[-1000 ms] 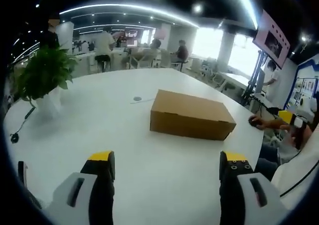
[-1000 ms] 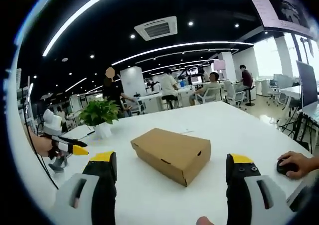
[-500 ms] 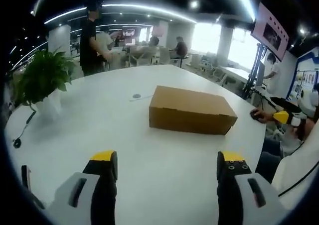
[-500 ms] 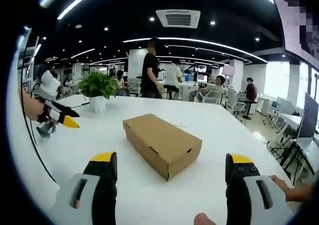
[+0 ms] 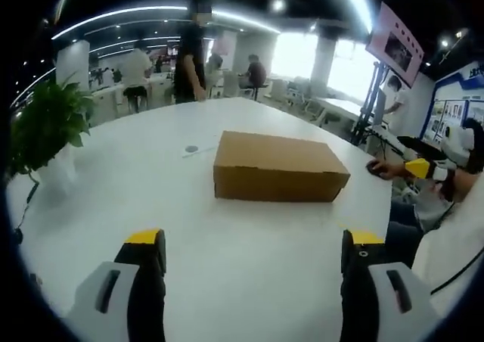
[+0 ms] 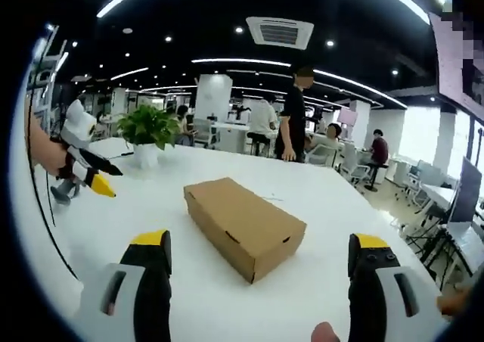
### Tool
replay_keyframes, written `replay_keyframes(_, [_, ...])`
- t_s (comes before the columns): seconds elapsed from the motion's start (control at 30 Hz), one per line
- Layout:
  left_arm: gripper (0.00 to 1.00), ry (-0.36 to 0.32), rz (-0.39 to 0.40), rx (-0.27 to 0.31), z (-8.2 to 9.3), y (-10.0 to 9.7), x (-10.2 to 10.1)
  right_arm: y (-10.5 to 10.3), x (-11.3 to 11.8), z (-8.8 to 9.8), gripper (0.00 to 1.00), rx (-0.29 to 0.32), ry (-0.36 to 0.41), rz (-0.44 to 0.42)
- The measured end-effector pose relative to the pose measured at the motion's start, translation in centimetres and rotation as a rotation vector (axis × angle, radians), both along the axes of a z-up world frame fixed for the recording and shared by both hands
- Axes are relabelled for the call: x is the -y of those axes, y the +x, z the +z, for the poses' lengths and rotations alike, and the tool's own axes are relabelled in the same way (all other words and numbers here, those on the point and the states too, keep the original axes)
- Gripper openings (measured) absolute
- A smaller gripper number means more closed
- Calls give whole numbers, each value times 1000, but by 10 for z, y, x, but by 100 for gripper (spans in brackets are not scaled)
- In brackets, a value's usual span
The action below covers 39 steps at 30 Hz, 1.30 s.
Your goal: Operate the shoe box by opening the lid, removing the specified soft item, and placing it in the target area until the item is outside and the box remains undamaged.
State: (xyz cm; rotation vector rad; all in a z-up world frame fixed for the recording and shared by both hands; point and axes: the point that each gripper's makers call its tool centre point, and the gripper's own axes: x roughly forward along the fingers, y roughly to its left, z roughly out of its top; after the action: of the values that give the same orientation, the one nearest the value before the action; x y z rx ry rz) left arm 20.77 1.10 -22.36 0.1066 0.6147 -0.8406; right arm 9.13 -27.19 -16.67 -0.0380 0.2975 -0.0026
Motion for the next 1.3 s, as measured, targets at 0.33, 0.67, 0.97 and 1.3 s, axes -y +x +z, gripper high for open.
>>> replay_keyframes(0.33, [99,-142,68,-39,1,27,11,17,3,21,100,22,-7,-5])
replay_keyframes(0.67, [96,-29,-98,12,-2,31,18,33,-6,17,100,-66,138,-5])
replay_keyframes(0.97, [95,-66,-99,8,-1,47,19,9,-18,-2,98,-221,-17,9])
replay_keyframes(1.3, [81,-154,-15,58,19,63,33,27,4,-10,97,-147,100,-19])
